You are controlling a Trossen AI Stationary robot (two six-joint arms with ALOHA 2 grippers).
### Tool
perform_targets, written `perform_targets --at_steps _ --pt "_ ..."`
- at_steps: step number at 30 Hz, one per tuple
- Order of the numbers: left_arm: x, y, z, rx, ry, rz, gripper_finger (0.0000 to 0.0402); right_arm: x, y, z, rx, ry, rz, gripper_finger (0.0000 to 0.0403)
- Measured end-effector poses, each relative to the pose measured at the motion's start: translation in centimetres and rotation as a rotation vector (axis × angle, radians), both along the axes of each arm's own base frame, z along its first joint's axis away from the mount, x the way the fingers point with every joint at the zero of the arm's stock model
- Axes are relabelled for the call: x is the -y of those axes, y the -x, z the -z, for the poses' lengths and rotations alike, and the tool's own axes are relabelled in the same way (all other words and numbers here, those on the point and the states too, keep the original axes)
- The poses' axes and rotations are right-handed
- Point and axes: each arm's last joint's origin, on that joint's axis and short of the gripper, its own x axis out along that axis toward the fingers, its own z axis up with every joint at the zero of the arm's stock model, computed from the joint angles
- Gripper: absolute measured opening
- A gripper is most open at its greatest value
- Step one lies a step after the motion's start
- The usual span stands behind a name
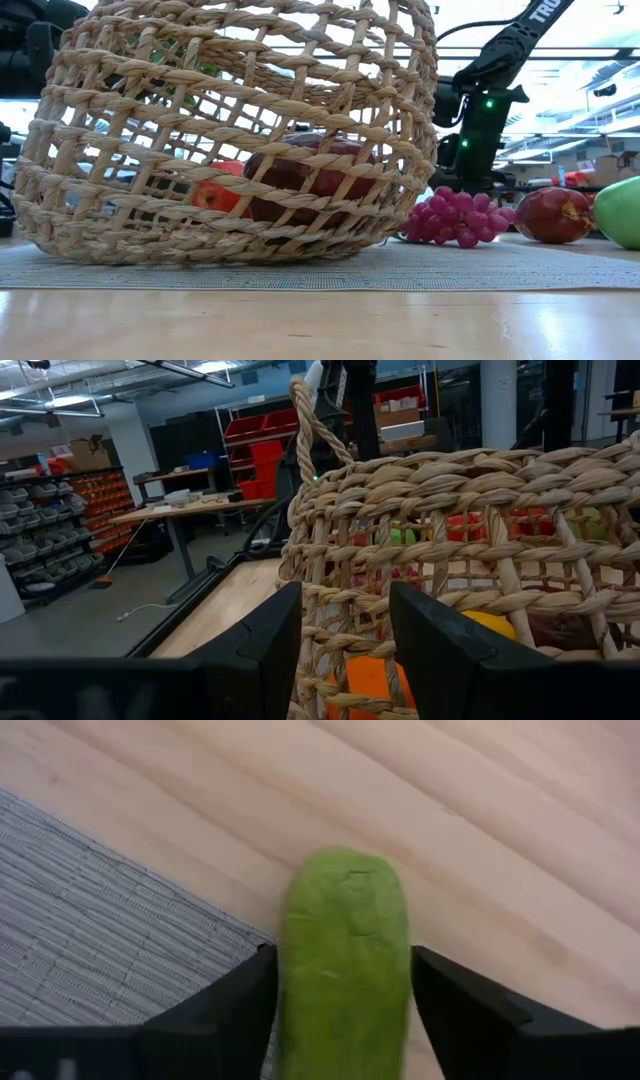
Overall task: Build produce basket
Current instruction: Put the cucumber in the basket
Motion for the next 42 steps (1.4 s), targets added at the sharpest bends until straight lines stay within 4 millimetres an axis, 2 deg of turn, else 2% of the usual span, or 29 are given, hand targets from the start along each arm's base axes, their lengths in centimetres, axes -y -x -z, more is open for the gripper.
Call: perform_targets --at_steps 7,13,18,24,31,42 --pt "0.0 0.0 0.0 0.000 0.000 0.000 0.0160 -0.1 0.0 -0.8 0.025 0.005 -0.047 0.0166" --pt "0.0 0.0 0.0 0.000 0.000 0.000 0.0160 -0.3 0.7 -3.7 0.137 0.052 -0.060 0.0152" --pt "0.0 0.0 0.0 0.000 0.000 0.000 0.0160 -1.5 1.5 -6.7 0.258 0.124 -0.099 0.0152" --pt "0.0 0.0 0.0 0.000 0.000 0.000 0.0160 -3.7 1.9 -11.0 0.485 0.278 -0.231 0.0154" --pt "0.0 0.0 0.0 0.000 0.000 0.000 0.0160 -7.6 1.8 -15.9 0.811 0.488 -0.423 0.0156" --pt "0.0 0.0 0.0 0.000 0.000 0.000 0.0160 -11.8 1.8 -18.7 1.035 0.642 -0.615 0.0157"
